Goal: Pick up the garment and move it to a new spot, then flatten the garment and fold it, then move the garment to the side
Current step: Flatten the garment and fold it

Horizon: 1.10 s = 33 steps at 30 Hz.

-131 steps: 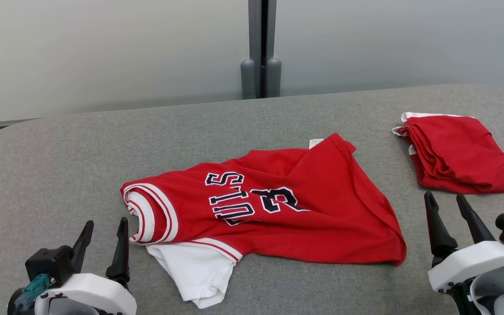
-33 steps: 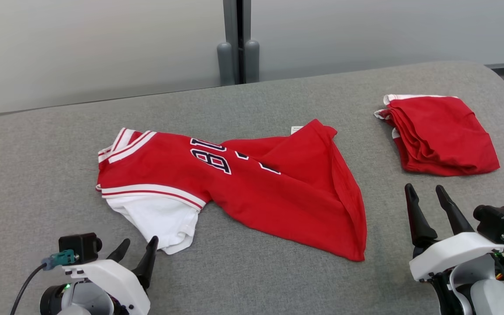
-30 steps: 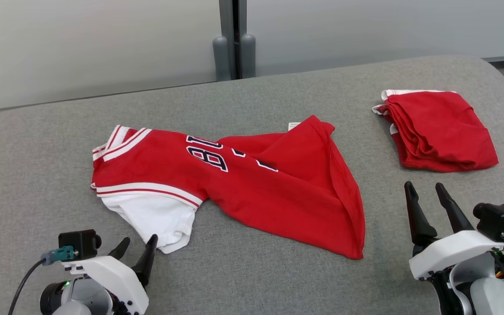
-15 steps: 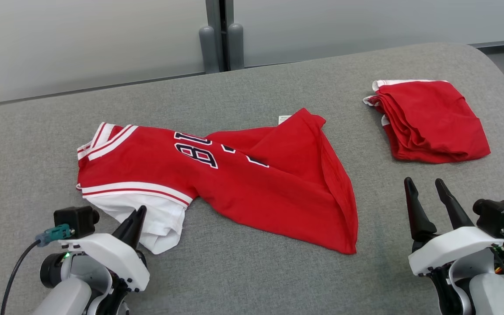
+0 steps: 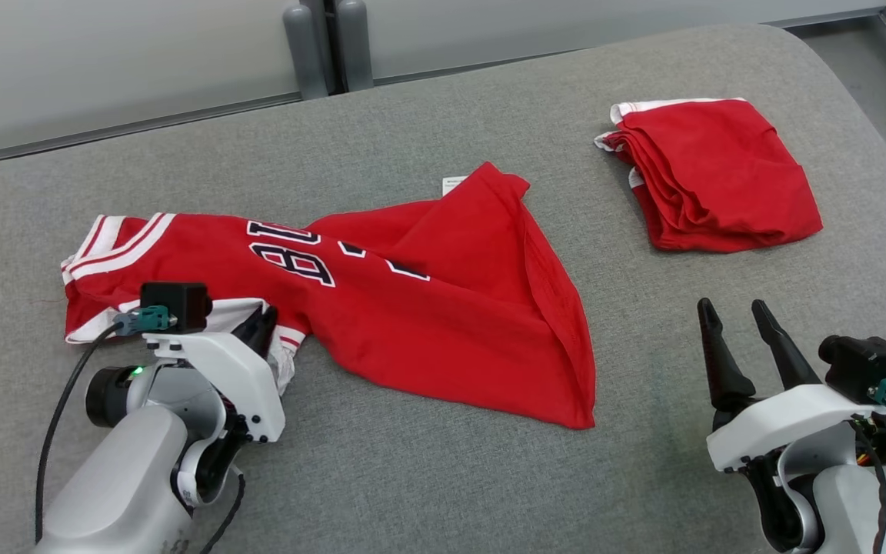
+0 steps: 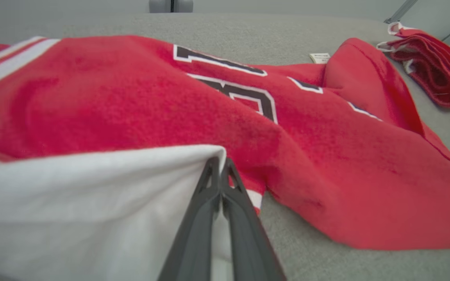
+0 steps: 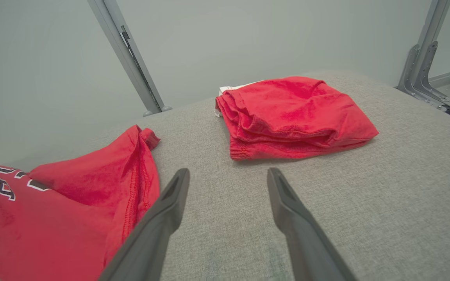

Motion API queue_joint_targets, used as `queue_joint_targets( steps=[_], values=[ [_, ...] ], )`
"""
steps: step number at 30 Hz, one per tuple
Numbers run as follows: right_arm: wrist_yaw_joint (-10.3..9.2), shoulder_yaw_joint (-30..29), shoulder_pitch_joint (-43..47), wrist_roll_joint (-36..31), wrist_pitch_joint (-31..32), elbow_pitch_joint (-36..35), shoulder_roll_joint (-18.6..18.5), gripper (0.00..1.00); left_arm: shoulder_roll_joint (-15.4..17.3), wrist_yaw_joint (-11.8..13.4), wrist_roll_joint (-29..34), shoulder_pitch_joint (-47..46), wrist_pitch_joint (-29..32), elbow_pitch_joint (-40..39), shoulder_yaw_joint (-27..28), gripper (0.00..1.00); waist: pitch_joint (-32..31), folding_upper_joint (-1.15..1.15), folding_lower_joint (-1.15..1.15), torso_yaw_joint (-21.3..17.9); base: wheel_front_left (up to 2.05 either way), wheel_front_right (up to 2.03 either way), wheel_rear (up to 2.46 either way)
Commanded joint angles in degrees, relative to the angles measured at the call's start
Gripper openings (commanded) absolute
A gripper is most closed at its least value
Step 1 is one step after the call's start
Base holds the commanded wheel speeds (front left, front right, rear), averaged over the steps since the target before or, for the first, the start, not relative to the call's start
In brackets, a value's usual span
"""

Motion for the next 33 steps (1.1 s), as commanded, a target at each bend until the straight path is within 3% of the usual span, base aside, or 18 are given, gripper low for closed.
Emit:
queue_joint_targets(
  steps=[1, 5, 9, 15, 24, 33],
  values=[
    [0.0, 0.09, -0.24, 0.12, -0.43, 0.26, -0.19, 1.0, -0.47, -0.94, 0.1, -1.35, -0.66, 1.02, -0.21, 1.0, -0.05, 0.0, 0.0, -0.23, 0.0, 0.0, 0.0],
    [0.0, -0.1, 0.56, 0.08, -0.72, 1.15, -0.18, 1.0, -1.27, -2.63, 0.27, -1.02, -3.64, 1.81, -0.37, 1.0, -1.83, 0.0, 0.0, 0.82, 0.0, 0.0, 0.0],
    [0.0, 0.19, 1.19, 0.24, -0.66, 1.48, -0.39, 1.0, -0.86, -2.36, 0.67, 1.36, -6.49, -0.69, -0.16, 1.0, -4.55, 0.0, 0.0, 2.76, 0.0, 0.0, 0.0],
    [0.0, 0.35, 2.39, 0.19, -0.19, 1.43, -0.42, 1.0, 1.31, 0.35, 0.28, 6.31, -7.3, -5.56, 0.78, 1.0, -7.42, 0.0, 0.0, 4.97, 0.0, 0.0, 0.0],
    [0.0, -0.64, 3.42, 0.15, 0.42, 0.38, -0.33, 1.0, 6.45, 6.76, -0.09, 17.7, -6.38, -13.88, 1.93, 1.0, -7.05, 0.0, 0.0, 5.5, 0.0, 0.0, 0.0],
    [0.0, -0.29, 2.44, 0.33, 0.89, 0.31, -0.42, 1.0, 4.58, 6.88, 2.42, 17.22, -4.34, -13.4, -2.61, 1.0, -6.63, 0.0, 0.0, 4.41, 0.0, 0.0, 0.0]
  ],
)
